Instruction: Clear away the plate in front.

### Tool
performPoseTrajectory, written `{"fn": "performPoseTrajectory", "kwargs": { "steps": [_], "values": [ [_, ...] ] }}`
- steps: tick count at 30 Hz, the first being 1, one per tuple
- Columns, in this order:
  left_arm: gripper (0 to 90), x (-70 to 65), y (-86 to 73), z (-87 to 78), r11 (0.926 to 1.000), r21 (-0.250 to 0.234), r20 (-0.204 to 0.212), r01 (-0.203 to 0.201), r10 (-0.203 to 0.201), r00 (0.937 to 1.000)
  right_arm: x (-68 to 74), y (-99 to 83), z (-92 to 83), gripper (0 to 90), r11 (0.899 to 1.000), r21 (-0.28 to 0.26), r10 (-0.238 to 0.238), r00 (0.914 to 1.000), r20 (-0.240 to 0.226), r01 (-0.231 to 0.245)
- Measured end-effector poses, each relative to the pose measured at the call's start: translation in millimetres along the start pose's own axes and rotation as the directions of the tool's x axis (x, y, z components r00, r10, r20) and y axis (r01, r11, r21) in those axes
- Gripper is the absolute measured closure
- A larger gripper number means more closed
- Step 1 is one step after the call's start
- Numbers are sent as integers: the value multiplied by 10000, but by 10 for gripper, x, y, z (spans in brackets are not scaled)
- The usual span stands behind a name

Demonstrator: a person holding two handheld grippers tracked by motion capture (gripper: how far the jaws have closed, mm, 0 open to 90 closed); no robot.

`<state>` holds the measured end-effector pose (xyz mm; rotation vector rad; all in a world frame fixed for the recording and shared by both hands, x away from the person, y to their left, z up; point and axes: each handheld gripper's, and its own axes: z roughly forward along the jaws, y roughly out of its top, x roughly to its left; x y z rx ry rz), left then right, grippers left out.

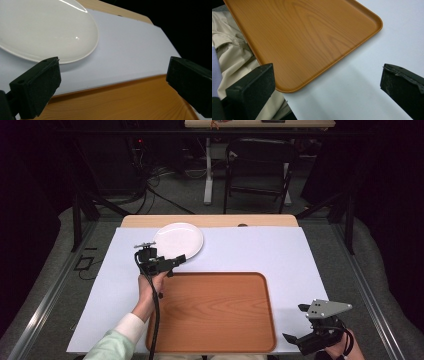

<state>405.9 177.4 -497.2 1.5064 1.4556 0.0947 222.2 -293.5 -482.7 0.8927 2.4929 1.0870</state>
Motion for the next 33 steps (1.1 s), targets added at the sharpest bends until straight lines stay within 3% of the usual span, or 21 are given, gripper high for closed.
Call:
{"fn": "performPoseTrajectory", "kwargs": {
  "steps": [3,9,13,16,18,19,26,29,33],
  "values": [
    [0,104,22,59,9957,-234,35,894,-893,9960,1,0,0,0,10000,6,-1,10000,2,1],
    [0,246,51,161,9843,-401,-220,1721,-1731,9847,0,0,3,0,10000,37,14,10000,-32,-14],
    [0,377,60,214,9650,-568,-346,2559,-2581,9655,1,-1,0,0,10000,10,-4,10000,-33,4],
    [0,482,77,242,9535,-584,-469,2956,-2984,9533,0,-1,2,0,10000,37,19,10000,-55,-19],
    [0,567,88,269,9413,-663,-532,3310,-3346,9408,0,-1,2,0,10000,33,16,10000,-60,-15],
    [0,594,93,279,9367,-710,-644,3427,-3472,9356,0,-1,2,0,10000,33,16,10000,-60,-15],
    [8,705,128,368,9216,-734,-808,3812,-3865,9187,-2,-2,3,0,10000,36,14,10000,-80,-14],
    [35,747,130,414,9103,-698,-745,4081,-4127,9078,-2,-1,3,0,10000,41,11,10000,-78,-11],
    [98,787,127,459,9006,-767,-815,4278,-4332,8976,-3,0,5,0,10000,53,7,10000,-75,-7]
  ]
}}
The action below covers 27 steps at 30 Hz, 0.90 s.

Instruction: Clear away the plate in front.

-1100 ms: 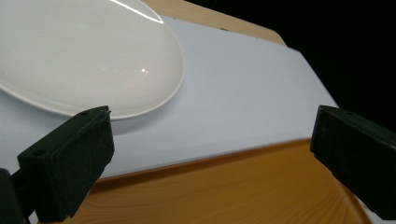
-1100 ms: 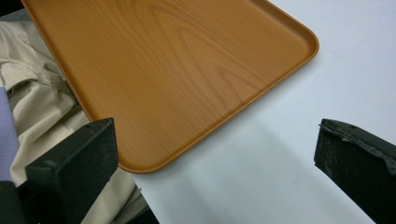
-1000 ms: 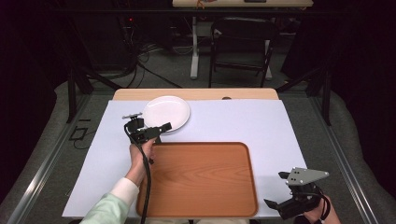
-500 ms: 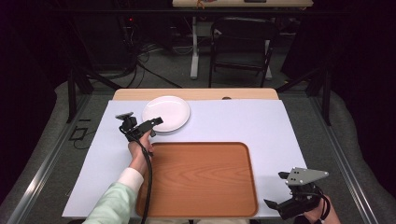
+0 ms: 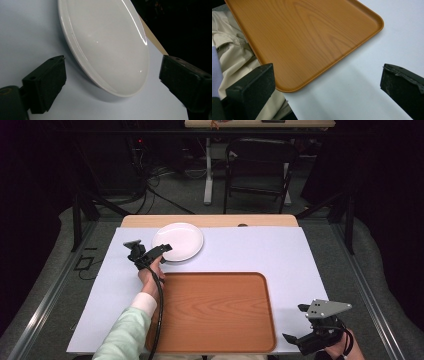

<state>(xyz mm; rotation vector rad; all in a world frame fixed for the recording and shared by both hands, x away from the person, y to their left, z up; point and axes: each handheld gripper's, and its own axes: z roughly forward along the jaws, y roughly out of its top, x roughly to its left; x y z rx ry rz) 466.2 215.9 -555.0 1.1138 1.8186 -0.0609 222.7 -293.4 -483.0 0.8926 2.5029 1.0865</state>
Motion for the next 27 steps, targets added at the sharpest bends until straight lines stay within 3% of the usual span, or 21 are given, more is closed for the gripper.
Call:
{"fn": "performPoseTrajectory", "kwargs": {
  "steps": [13,22,27],
  "values": [
    [317,78,10,88,9973,-352,-140,646,-651,9978,-2,-1,3,0,10000,25,8,10000,-13,-8],
    [502,146,30,106,9906,-395,-100,1309,-1314,9913,-4,2,11,0,10000,74,3,10000,-6,-3],
    [569,160,60,130,9889,-354,-169,1446,-1453,9892,-6,6,15,0,9999,115,22,10000,14,-22]
  ]
}}
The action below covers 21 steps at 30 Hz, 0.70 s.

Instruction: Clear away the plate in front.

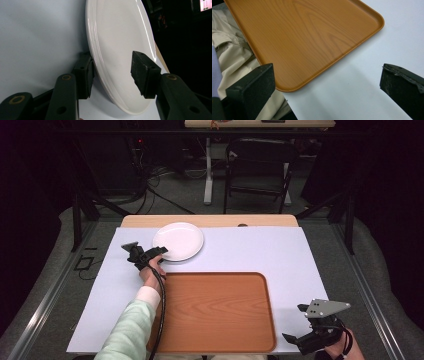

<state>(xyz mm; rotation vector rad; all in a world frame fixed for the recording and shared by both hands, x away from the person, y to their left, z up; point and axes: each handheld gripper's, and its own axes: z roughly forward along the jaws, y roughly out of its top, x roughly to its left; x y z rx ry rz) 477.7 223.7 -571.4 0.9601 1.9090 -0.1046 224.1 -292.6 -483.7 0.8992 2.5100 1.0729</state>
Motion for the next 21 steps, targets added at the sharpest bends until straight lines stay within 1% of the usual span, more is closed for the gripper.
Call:
{"fn": "performPoseTrajectory", "kwargs": {
  "steps": [3,7,10,11,12,13,14,17,21],
  "values": [
    [602,6,5,18,10000,-54,-63,-23,23,10000,2,0,0,0,10000,-3,-7,10000,7,7],
    [664,29,18,15,10000,75,-126,-44,45,9999,2,0,2,0,10000,20,9,10000,-2,-9],
    [688,32,19,18,10000,62,-171,-47,48,9998,4,1,2,0,10000,20,13,10000,9,-13],
    [702,39,11,22,10000,-29,-172,-45,45,9998,5,2,3,0,10000,27,7,10000,11,-7],
    [723,48,8,21,10000,-31,-180,-69,69,9998,7,2,3,0,10000,27,3,10000,10,-3],
    [744,67,10,25,10000,-49,-126,2,-2,9999,7,2,2,0,10000,28,4,10000,15,-4],
    [786,75,16,26,10000,-28,-111,92,-92,9999,4,2,3,0,10000,25,6,10000,16,-6],
    [786,77,44,30,9998,189,-114,-25,27,9999,1,3,6,0,10000,75,2,10000,4,-2],
    [793,87,56,33,9997,238,-25,-30,31,10000,-2,5,11,0,10000,76,-26,10000,-11,26]
  ]
}}
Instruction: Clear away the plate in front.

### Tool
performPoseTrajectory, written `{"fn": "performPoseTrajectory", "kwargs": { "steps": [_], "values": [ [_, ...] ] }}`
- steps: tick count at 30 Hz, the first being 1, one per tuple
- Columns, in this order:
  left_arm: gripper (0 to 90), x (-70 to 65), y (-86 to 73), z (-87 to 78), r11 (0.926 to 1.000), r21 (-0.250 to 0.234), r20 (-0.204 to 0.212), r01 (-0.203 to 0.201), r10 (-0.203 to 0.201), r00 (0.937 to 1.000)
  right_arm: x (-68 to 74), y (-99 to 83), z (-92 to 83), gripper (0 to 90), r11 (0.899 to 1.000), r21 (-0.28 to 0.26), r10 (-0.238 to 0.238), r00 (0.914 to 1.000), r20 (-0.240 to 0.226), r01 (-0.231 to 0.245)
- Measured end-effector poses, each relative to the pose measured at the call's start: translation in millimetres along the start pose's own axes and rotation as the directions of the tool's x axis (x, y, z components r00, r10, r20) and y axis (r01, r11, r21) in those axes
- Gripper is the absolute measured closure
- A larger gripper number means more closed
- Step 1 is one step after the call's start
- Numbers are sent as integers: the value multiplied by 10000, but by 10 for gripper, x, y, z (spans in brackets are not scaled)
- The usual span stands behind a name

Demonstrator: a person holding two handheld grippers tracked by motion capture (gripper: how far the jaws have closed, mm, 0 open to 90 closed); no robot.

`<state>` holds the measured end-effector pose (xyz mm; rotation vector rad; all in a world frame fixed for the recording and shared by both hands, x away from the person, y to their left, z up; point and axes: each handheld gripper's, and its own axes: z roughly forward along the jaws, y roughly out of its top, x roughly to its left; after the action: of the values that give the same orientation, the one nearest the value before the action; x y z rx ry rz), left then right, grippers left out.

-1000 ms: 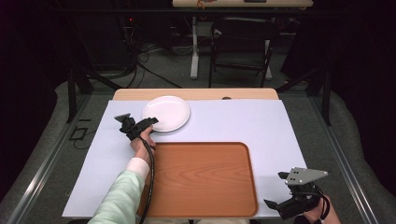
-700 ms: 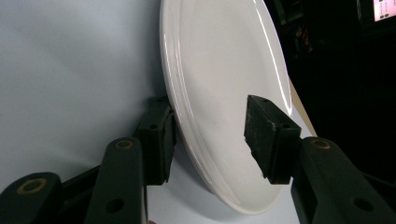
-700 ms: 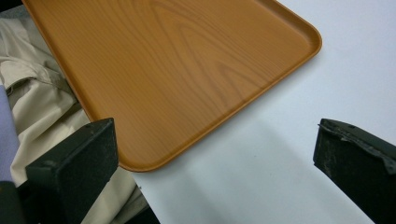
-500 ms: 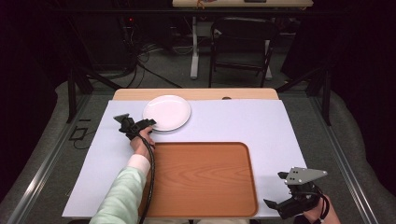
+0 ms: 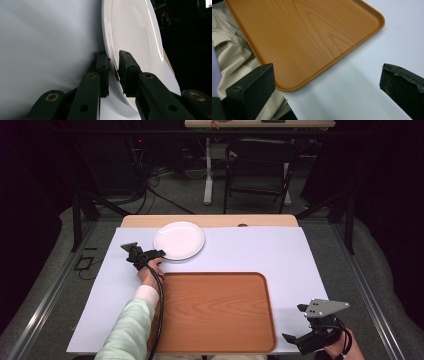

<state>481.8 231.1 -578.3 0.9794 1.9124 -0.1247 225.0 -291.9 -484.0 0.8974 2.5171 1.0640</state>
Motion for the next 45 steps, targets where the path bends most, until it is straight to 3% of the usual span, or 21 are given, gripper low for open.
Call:
{"fn": "performPoseTrajectory", "kwargs": {
  "steps": [5,10,14,17,25,28,35,39,45],
  "values": [
    [810,6,-10,-22,9999,-115,290,-6,9,9996,-1,-1,-1,0,10000,-5,19,10000,3,-19],
    [840,-55,21,-69,9984,-215,610,-525,537,9967,1,1,0,0,10000,16,22,10000,65,-22],
    [874,-163,60,-100,9948,-321,923,-963,989,9908,2,-1,-3,0,10000,14,34,10000,43,-34],
    [874,-230,82,-107,9906,-205,926,-1350,1363,9863,0,-3,-4,0,10000,12,62,10000,48,-62],
    [874,-346,86,-96,9828,-80,867,-1844,1844,9790,-22,4,5,0,9996,37,272,9996,85,-273],
    [874,-390,89,-98,9765,-4,913,-2155,2147,9724,-48,14,17,0,9980,140,617,9980,142,-619],
    [874,-457,88,-136,9705,42,1059,-2410,2392,9652,-102,34,30,0,9924,163,1222,9925,98,-1223],
    [874,-511,106,-196,9620,47,1241,-2729,2702,9548,-161,61,76,0,9844,221,1743,9847,43,-1744],
    [874,-582,116,-306,9532,-1,1569,-3022,2985,9414,-171,127,142,0,9847,330,1704,9851,245,-1712]
  ]
}}
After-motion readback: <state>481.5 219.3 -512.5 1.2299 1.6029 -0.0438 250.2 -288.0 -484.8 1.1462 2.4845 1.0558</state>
